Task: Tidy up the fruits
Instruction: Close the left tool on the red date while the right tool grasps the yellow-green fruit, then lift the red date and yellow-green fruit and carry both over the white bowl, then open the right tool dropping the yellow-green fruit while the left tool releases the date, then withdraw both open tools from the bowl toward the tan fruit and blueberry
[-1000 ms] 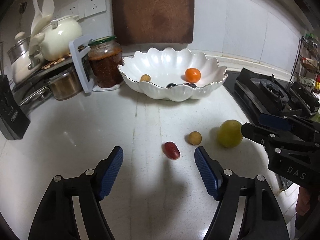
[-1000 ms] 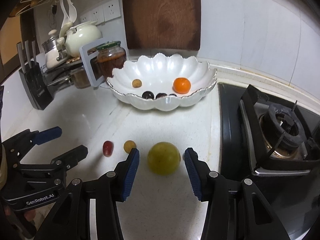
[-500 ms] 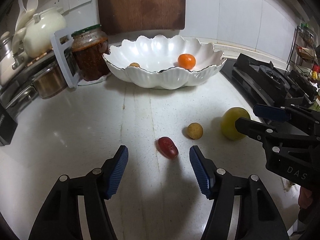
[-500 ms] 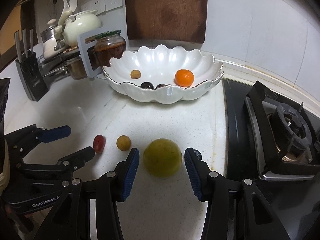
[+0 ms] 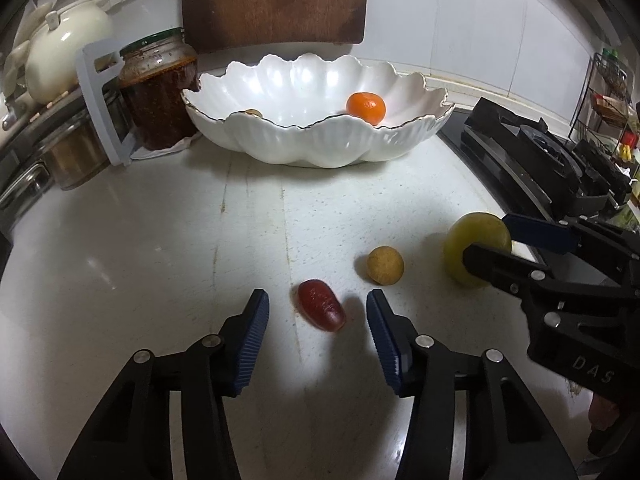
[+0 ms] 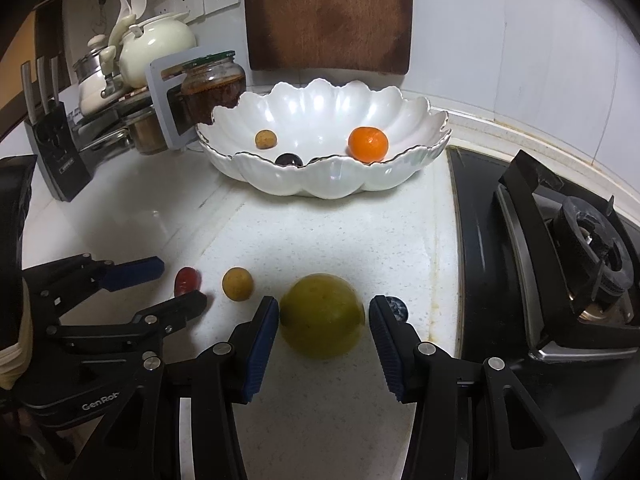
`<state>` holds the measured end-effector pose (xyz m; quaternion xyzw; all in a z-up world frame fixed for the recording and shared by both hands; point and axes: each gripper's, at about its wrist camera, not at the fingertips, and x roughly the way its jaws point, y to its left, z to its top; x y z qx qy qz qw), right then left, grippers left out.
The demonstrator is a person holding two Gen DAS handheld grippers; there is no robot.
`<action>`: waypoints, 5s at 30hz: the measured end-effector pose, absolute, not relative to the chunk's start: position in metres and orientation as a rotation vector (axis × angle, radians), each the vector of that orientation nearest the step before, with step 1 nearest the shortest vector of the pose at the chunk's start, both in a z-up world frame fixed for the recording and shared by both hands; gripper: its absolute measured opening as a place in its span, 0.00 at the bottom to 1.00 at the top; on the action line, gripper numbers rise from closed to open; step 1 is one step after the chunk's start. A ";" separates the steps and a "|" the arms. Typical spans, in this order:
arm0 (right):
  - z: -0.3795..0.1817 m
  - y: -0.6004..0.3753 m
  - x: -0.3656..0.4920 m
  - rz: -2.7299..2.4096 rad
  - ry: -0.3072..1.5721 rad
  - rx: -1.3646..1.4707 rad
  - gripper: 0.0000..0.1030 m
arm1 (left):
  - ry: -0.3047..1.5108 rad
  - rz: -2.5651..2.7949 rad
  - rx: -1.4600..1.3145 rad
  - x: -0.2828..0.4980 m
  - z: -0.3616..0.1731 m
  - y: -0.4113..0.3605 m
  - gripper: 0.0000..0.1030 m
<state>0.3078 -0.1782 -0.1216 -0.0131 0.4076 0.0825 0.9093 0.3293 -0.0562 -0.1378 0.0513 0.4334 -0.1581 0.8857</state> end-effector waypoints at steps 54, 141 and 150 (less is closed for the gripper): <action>-0.051 -0.188 0.295 0.164 0.599 0.012 0.47 | 0.730 -0.275 0.027 0.327 -0.061 -0.050 0.22; -0.018 -0.235 0.312 0.046 0.567 0.034 0.53 | 0.672 -0.231 0.142 0.339 -0.018 -0.073 0.65; -0.033 -0.234 0.299 0.070 0.614 0.032 0.53 | 0.711 -0.238 0.155 0.324 -0.037 -0.075 0.64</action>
